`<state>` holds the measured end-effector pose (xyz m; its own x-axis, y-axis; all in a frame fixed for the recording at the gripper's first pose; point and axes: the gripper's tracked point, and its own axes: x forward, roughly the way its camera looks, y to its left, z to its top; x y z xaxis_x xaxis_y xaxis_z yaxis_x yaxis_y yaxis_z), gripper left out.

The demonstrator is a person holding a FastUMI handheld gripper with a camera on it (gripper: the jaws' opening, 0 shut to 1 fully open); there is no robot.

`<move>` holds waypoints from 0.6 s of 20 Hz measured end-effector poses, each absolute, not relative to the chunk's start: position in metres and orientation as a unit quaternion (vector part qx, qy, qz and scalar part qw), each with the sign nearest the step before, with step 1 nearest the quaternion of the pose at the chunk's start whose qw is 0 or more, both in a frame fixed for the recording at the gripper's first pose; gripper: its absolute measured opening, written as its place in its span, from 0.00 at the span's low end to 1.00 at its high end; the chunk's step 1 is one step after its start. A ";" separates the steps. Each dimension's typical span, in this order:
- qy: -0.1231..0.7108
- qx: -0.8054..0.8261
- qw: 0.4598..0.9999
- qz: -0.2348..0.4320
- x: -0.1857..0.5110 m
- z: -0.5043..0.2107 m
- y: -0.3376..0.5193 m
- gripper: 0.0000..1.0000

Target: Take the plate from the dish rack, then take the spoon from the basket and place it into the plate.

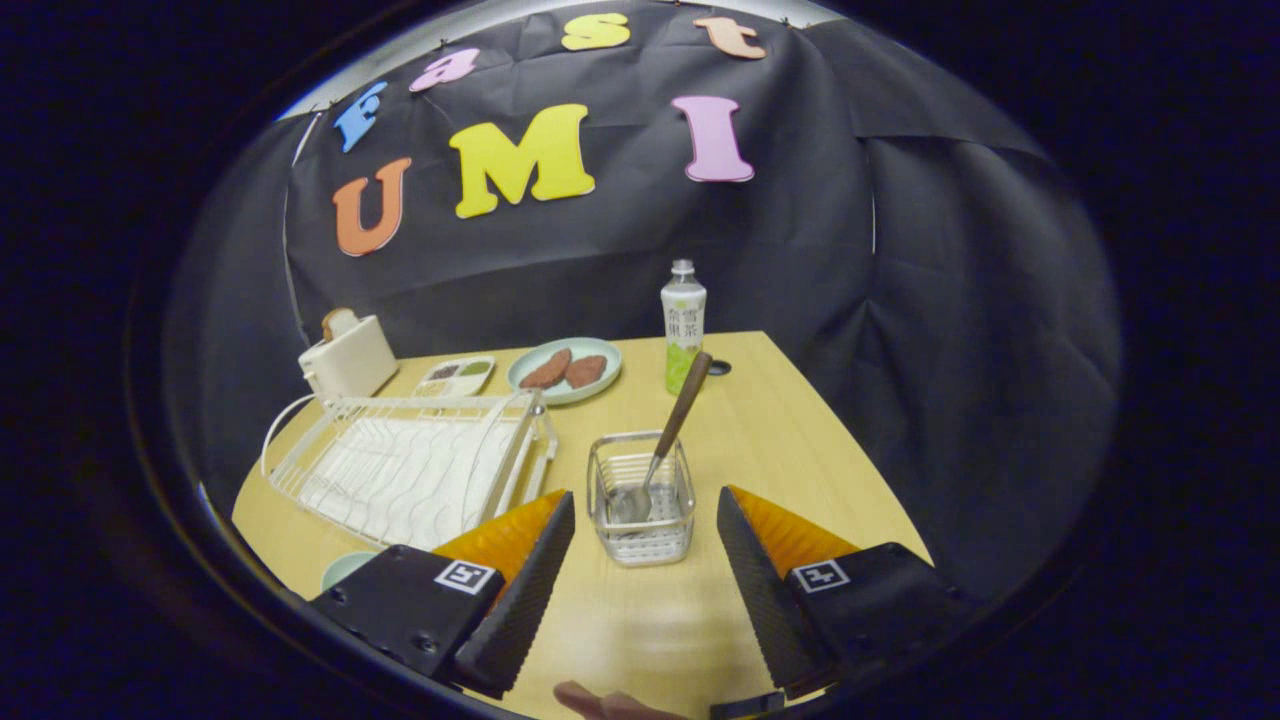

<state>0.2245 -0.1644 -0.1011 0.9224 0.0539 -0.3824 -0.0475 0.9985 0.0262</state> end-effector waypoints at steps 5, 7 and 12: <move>0.146 -0.023 0.988 0.047 0.282 -0.100 -0.183 0.92; 0.152 -0.019 0.987 0.046 0.300 -0.106 -0.186 0.93; 0.154 0.006 0.986 0.056 0.330 -0.110 -0.187 0.92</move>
